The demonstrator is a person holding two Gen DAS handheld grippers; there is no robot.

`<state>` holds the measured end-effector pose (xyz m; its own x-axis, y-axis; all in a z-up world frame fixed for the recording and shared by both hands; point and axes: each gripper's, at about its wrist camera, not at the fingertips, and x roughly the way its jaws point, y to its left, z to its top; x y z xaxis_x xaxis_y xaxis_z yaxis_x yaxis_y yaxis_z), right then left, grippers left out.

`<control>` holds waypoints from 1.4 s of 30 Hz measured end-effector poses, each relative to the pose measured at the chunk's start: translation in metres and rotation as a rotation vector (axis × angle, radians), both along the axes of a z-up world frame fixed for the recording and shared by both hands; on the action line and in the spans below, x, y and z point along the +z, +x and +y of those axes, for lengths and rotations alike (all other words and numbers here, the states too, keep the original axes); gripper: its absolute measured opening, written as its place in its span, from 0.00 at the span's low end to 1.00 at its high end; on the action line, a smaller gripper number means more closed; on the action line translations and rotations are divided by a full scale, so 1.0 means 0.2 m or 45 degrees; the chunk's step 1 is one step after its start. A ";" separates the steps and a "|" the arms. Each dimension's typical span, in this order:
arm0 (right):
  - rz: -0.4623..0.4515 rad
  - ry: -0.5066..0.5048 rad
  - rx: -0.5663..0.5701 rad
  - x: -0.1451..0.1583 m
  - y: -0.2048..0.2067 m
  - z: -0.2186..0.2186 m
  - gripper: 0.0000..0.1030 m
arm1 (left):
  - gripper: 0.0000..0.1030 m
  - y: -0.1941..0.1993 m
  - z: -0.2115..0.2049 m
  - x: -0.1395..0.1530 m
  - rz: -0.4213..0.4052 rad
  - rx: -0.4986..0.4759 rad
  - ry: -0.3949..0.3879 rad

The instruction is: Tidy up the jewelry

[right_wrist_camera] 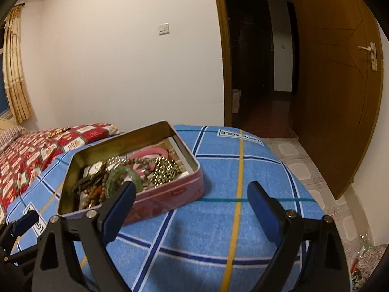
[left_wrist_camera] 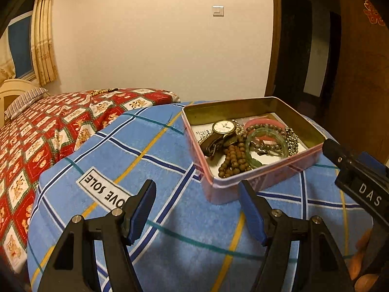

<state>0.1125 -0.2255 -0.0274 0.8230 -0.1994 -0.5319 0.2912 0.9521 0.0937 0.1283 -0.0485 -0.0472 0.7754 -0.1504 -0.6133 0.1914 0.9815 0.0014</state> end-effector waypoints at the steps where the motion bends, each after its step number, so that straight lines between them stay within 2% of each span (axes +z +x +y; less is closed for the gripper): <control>1: 0.000 -0.002 0.007 0.00 -0.02 0.01 0.92 | 0.67 -0.02 0.00 0.00 -0.004 -0.001 0.012; 7: -0.025 0.024 0.026 0.04 -0.16 0.04 0.93 | 0.68 -0.15 0.02 0.05 -0.036 0.011 0.028; 11: -0.067 0.052 0.024 0.06 -0.27 0.05 0.97 | 0.68 -0.23 0.04 0.10 -0.064 0.022 0.047; 14: -0.086 0.039 0.022 0.10 -0.33 0.05 0.97 | 0.68 -0.30 0.05 0.17 -0.118 0.028 0.046; 26: -0.307 -0.101 0.048 0.41 -0.49 0.17 1.00 | 0.71 -0.46 0.11 0.47 -0.299 0.068 -0.017; 30: -0.344 -0.120 0.062 0.44 -0.51 0.21 1.00 | 0.77 -0.48 0.12 0.51 -0.332 0.077 -0.026; 42: -0.340 -0.091 0.064 0.43 -0.51 0.20 1.00 | 0.78 -0.48 0.15 0.51 -0.340 0.101 -0.021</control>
